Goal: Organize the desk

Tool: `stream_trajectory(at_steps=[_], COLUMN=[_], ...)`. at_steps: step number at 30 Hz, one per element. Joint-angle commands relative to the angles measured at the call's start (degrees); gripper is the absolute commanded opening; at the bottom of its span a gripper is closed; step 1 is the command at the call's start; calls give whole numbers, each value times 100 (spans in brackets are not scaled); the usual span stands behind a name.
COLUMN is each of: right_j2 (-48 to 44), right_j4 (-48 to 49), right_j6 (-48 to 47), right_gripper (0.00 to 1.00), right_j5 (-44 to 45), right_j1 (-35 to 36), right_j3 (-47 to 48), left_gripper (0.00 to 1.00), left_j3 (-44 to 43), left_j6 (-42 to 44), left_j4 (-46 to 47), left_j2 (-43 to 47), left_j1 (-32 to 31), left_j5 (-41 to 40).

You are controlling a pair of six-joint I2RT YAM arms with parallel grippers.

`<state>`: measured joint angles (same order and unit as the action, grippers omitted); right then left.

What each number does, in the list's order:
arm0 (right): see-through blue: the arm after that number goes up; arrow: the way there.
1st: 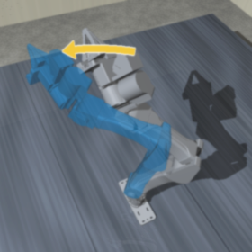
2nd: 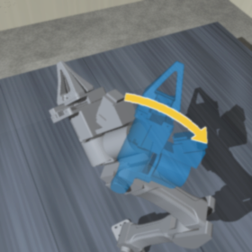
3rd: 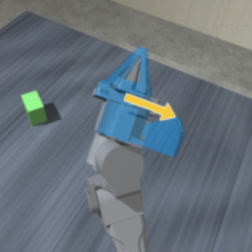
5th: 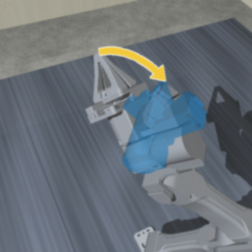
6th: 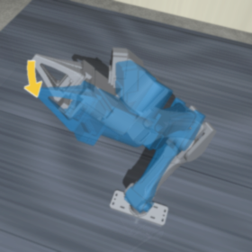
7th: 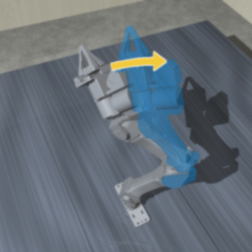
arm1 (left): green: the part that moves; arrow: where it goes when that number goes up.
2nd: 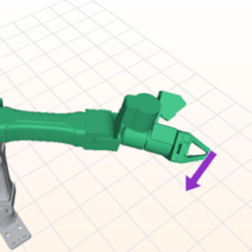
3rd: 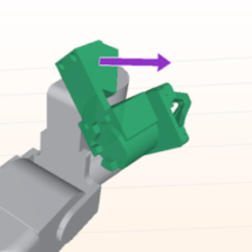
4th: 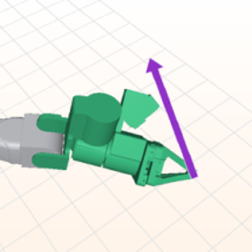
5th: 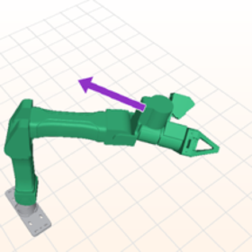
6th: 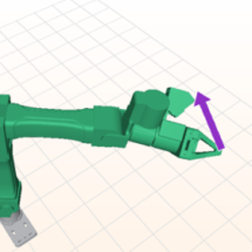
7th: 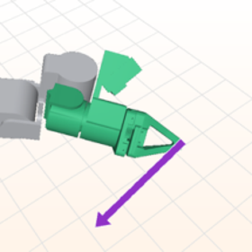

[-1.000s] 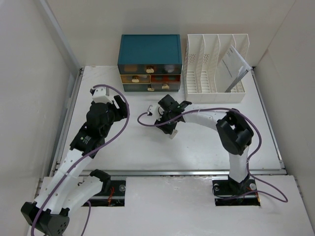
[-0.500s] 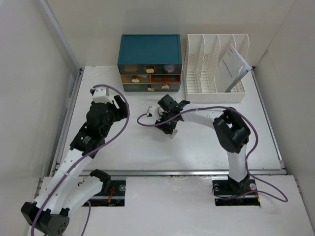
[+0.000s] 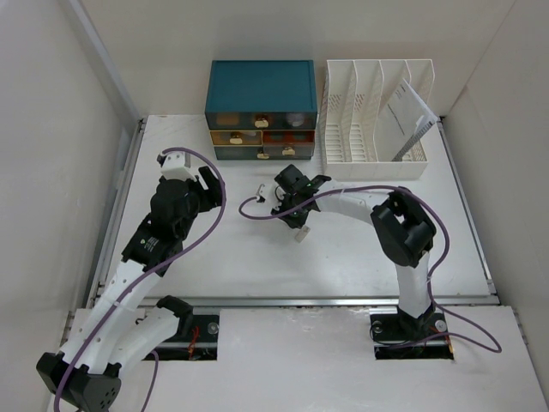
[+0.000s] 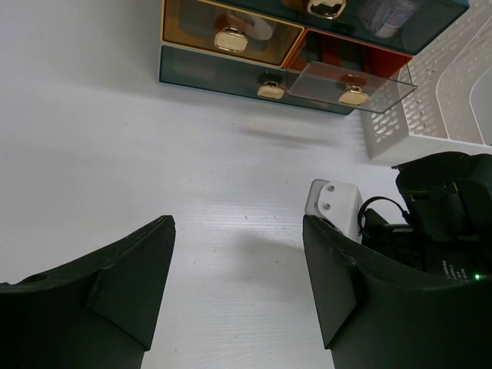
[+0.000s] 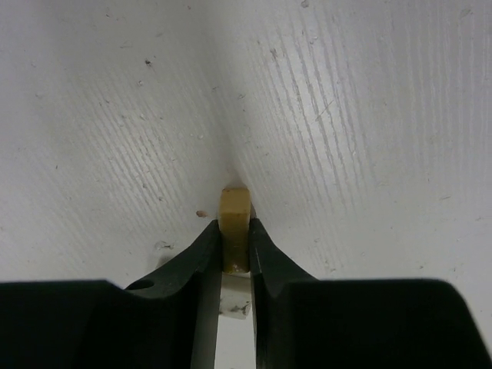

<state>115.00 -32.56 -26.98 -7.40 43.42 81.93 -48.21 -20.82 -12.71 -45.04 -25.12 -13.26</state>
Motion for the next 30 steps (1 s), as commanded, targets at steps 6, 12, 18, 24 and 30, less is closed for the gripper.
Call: stream_trajectory(at_steps=[6,12,18,24,30], right_j2=[-760,56,1180,1367,1042], right_j4=[549,-136,-980,-893,-638], right_j6=[97,-26,-88,-88,-35], right_gripper=[8,8,9,9,9], right_j5=[1135,1083,951,793,687], right_j1=[-358,-1010,-1406,-1573,-1573], right_j3=[1145,3256,5340,5528,5052], left_gripper=[65,65,65,65,65], left_j3=[39,92,92,92,92], left_j6=[78,78,78,78,131], left_j4=[181,181,181,181,181], left_j2=[65,65,65,65,65], left_j1=[8,8,8,8,8], left_j5=[42,95,157,209,262])
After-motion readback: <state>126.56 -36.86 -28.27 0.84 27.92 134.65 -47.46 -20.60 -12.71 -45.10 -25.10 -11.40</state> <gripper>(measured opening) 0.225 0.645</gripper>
